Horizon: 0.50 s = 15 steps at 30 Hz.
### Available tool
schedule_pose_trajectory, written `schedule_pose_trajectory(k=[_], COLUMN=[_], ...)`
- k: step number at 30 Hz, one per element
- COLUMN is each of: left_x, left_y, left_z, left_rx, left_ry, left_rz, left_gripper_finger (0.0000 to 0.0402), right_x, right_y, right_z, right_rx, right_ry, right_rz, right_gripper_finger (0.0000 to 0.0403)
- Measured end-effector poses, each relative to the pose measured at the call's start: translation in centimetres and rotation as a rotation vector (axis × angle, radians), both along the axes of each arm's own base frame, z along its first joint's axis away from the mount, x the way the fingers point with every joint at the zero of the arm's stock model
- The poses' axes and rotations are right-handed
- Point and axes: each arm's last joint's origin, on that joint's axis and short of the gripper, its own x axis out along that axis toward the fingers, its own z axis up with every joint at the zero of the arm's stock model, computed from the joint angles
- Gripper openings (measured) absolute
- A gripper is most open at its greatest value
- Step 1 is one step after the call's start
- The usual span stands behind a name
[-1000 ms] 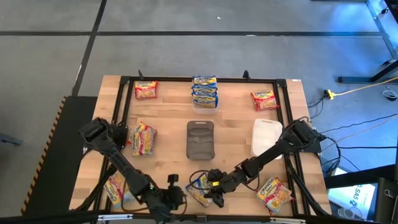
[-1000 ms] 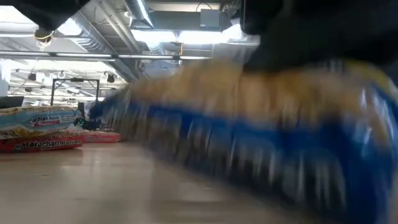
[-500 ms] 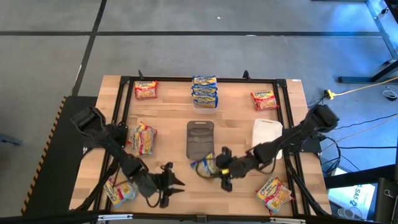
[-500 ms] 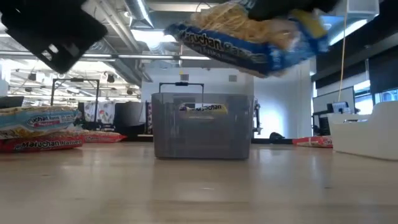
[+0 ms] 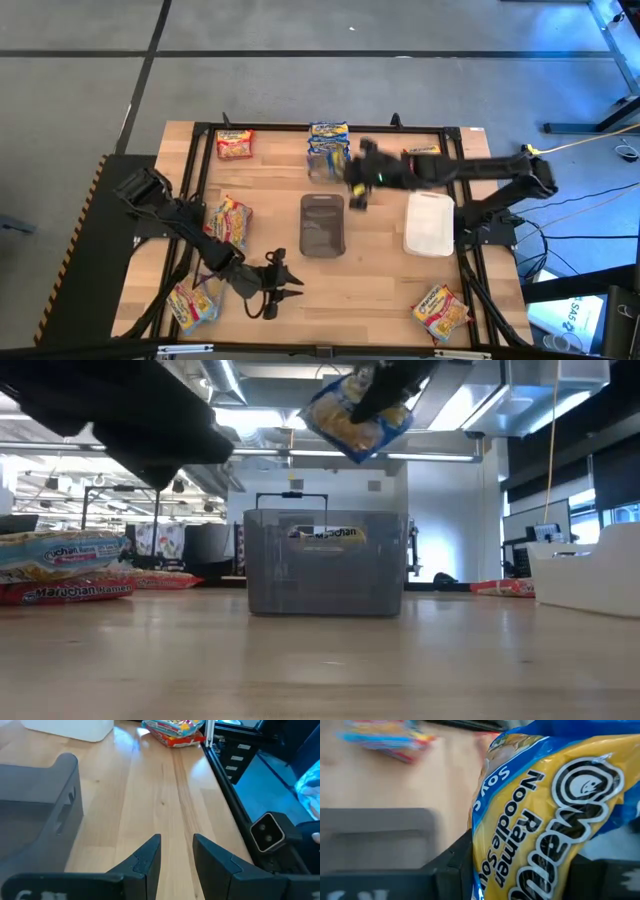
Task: Sort Maruchan noodles
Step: Put the blue noodle pack into the transparent bin
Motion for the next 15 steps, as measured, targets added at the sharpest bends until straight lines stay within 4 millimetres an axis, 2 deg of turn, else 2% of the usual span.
schedule_pose_trajectory(k=[4, 7, 12, 15], left_x=[-0.1, -0.7, -1.5, -1.8], left_y=[0.5, 1.0, 1.9, 2.1], left_z=[-0.4, -0.9, -1.5, -1.7], left_rx=[0.005, -0.023, -0.128, -0.156], left_ry=[-0.008, -0.055, -0.116, -0.110], left_rz=[0.017, 0.039, 0.070, 0.081], left_gripper_finger=[0.0108, 0.0108, 0.0108, 0.0108], right_x=[1.0, 1.8, 2.7, 3.3], right_y=[-5.1, -8.3, -11.6, -12.3], right_z=[1.2, 1.0, -2.4, -4.3], right_rx=[-0.083, -0.093, -0.044, 0.003], right_ry=[0.044, 0.060, 0.179, 0.244], right_rz=[0.038, 0.060, 0.115, 0.137], right_gripper_finger=[0.0126, 0.0126, 0.0127, 0.0126])
